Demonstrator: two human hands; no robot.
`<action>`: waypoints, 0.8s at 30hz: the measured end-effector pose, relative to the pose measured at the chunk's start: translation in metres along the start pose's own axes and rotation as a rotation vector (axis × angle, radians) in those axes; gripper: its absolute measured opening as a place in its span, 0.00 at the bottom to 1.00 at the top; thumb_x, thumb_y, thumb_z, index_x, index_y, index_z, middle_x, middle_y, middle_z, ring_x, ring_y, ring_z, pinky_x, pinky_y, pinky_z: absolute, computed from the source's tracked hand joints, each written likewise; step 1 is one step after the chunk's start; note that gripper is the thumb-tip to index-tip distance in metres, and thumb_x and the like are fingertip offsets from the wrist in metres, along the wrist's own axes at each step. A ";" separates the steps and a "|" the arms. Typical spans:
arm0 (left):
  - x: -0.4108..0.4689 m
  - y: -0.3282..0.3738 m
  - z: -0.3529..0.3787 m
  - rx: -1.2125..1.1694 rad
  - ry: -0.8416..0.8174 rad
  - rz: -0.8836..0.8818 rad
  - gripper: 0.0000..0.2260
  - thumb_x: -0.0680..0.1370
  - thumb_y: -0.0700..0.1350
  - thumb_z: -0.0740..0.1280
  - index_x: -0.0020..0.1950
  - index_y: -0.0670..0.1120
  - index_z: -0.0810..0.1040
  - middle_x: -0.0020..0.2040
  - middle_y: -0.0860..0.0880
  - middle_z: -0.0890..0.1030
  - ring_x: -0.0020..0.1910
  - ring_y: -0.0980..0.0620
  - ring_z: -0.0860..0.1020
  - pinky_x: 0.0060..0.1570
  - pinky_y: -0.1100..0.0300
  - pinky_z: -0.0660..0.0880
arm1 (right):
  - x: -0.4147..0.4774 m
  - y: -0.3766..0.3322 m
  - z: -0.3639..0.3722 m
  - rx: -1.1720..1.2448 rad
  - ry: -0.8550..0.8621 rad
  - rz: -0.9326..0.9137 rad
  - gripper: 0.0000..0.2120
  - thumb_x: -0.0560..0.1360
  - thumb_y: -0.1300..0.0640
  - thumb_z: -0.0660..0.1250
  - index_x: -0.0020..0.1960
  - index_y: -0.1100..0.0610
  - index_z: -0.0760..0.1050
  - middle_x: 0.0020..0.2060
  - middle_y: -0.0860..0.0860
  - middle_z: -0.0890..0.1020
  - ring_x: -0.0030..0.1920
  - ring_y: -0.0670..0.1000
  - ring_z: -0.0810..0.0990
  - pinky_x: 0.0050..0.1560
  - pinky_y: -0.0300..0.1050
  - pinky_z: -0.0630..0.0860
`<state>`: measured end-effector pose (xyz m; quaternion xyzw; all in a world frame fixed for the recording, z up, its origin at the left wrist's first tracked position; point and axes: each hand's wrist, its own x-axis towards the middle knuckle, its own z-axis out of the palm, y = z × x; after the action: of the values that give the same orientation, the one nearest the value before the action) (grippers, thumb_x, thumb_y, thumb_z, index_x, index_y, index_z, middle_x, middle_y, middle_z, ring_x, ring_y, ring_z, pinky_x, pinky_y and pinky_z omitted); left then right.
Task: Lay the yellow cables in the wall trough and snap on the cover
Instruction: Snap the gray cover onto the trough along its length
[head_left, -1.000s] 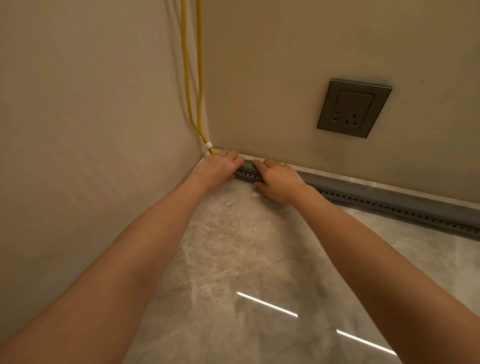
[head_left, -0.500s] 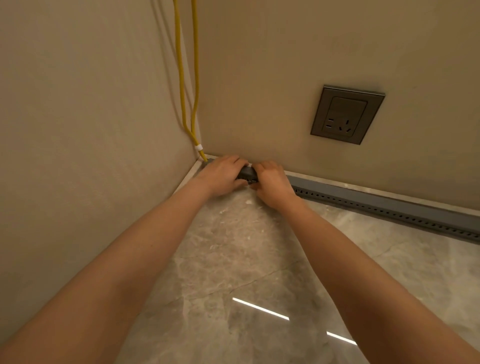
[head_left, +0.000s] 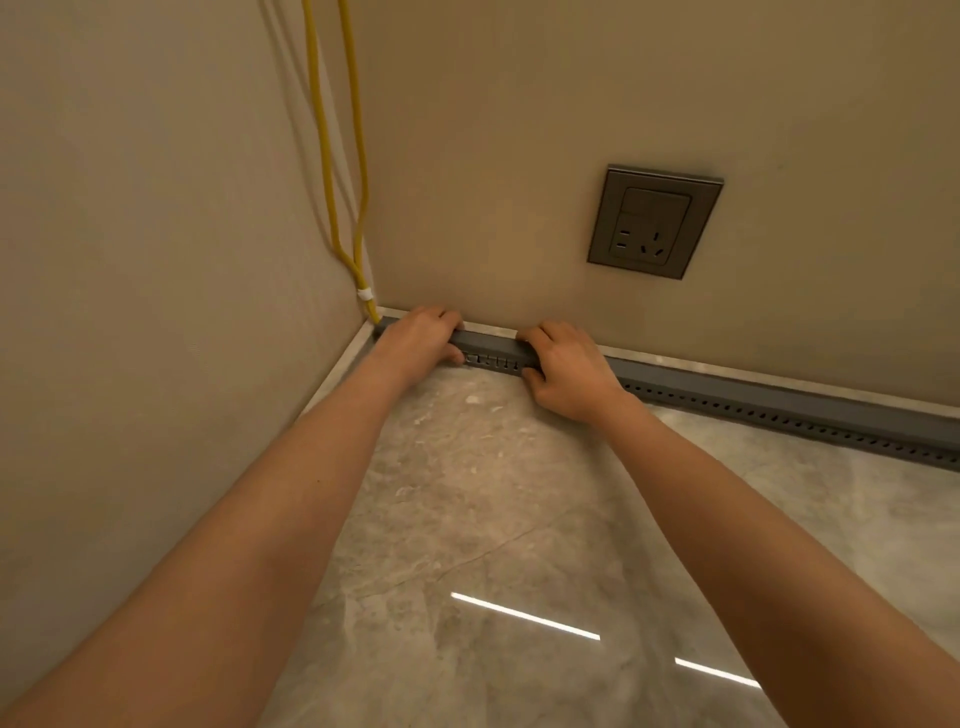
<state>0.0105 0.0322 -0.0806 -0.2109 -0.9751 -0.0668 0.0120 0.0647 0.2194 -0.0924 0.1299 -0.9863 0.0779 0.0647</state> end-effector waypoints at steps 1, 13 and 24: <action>0.001 -0.002 -0.001 0.007 -0.012 0.001 0.19 0.76 0.47 0.67 0.65 0.42 0.72 0.63 0.41 0.74 0.63 0.43 0.70 0.58 0.54 0.69 | -0.003 0.003 -0.002 0.000 0.005 0.009 0.20 0.75 0.55 0.62 0.67 0.57 0.69 0.60 0.56 0.75 0.61 0.57 0.72 0.63 0.48 0.67; 0.001 0.051 -0.006 0.186 0.021 0.187 0.22 0.77 0.47 0.63 0.70 0.43 0.66 0.65 0.42 0.71 0.65 0.42 0.71 0.62 0.50 0.69 | -0.016 0.020 -0.010 -0.079 0.040 0.153 0.18 0.76 0.53 0.64 0.63 0.58 0.73 0.58 0.57 0.77 0.62 0.58 0.70 0.60 0.48 0.66; 0.017 0.110 0.018 0.038 -0.001 0.091 0.16 0.78 0.39 0.64 0.65 0.37 0.70 0.63 0.37 0.73 0.64 0.40 0.70 0.63 0.49 0.69 | -0.063 0.076 -0.031 -0.191 -0.044 0.171 0.26 0.74 0.62 0.64 0.71 0.58 0.63 0.64 0.57 0.70 0.64 0.59 0.68 0.62 0.50 0.68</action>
<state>0.0409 0.1409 -0.0837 -0.2550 -0.9656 -0.0473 0.0184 0.1083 0.3133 -0.0820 0.0403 -0.9979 -0.0138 0.0482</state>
